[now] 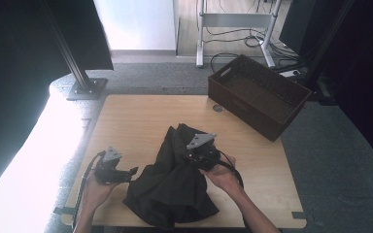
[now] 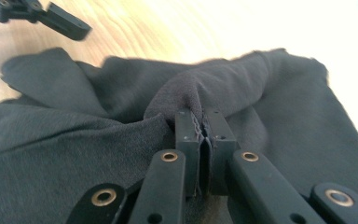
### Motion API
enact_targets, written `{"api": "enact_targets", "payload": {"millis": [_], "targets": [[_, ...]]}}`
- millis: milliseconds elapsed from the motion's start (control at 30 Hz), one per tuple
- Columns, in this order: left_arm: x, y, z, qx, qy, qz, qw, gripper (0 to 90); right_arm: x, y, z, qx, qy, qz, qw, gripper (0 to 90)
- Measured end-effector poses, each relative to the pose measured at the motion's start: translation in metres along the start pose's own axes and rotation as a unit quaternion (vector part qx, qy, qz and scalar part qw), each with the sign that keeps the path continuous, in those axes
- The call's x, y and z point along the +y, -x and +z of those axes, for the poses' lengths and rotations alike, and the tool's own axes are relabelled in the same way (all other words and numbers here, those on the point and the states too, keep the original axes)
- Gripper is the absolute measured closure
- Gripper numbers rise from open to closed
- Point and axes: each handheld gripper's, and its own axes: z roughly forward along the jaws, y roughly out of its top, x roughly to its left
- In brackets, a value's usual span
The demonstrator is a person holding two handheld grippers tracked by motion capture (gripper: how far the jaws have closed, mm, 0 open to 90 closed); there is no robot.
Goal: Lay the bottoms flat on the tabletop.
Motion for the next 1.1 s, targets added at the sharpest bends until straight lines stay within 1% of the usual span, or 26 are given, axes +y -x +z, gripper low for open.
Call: {"api": "enact_targets", "payload": {"millis": [167, 233, 300, 467, 567, 700, 767, 833, 933, 1000, 1033, 1067, 1100], "targets": [[0.008, 0.004, 0.001, -0.003, 0.002, 0.007, 1.0, 12.8, -0.021, 0.016, -0.02, -0.023, 0.001, 0.02, 0.9995, 85.1], [0.012, 0.005, 0.002, -0.004, 0.002, 0.009, 0.9999, 13.3, -0.032, 0.023, -0.027, -0.033, -0.001, 0.034, 0.9989, 85.1], [0.017, 0.007, 0.003, 0.001, -0.001, 0.016, 0.9999, 13.5, -0.04, 0.028, -0.033, -0.041, -0.002, 0.041, 0.9983, 85.1], [0.031, 0.014, 0.008, -0.001, -0.002, 0.03, 0.9995, 14.1, -0.065, 0.044, -0.047, -0.068, -0.011, 0.067, 0.9954, 85.1], [0.042, 0.02, 0.01, -0.003, -0.001, 0.042, 0.9991, 14.2, -0.08, 0.052, -0.055, -0.086, -0.017, 0.076, 0.9932, 85.1], [0.058, 0.029, 0.015, -0.008, 0.003, 0.057, 0.9984, 14.6, -0.1, 0.061, -0.064, -0.1, -0.026, 0.098, 0.9898, 85.1], [0.064, 0.032, 0.017, -0.008, 0.0, 0.065, 0.9979, 14.8, -0.11, 0.066, -0.068, -0.107, -0.031, 0.11, 0.9877, 85.1], [0.07, 0.036, 0.019, -0.015, 0.002, 0.067, 0.9976, 15.0, -0.123, 0.07, -0.07, -0.118, -0.041, 0.12, 0.9849, 85.1], [0.077, 0.043, 0.025, -0.018, 0.0, 0.077, 0.9968, 14.9, -0.138, 0.077, -0.072, -0.129, -0.055, 0.135, 0.9808, 85.0], [0.081, 0.046, 0.029, -0.024, -0.003, 0.08, 0.9965, 15.7, -0.148, 0.081, -0.072, -0.133, -0.067, 0.145, 0.9782, 84.6], [0.083, 0.049, 0.032, -0.025, -0.009, 0.086, 0.996, 15.7, -0.15, 0.083, -0.073, -0.135, -0.068, 0.148, 0.9774, 83.8], [0.084, 0.051, 0.035, -0.024, -0.01, 0.087, 0.9958, 15.6, -0.151, 0.084, -0.074, -0.134, -0.067, 0.151, 0.9771, 81.8], [0.086, 0.052, 0.039, -0.027, -0.014, 0.089, 0.9955, 15.6, -0.15, 0.085, -0.076, -0.134, -0.064, 0.151, 0.9774, 79.4]]}}
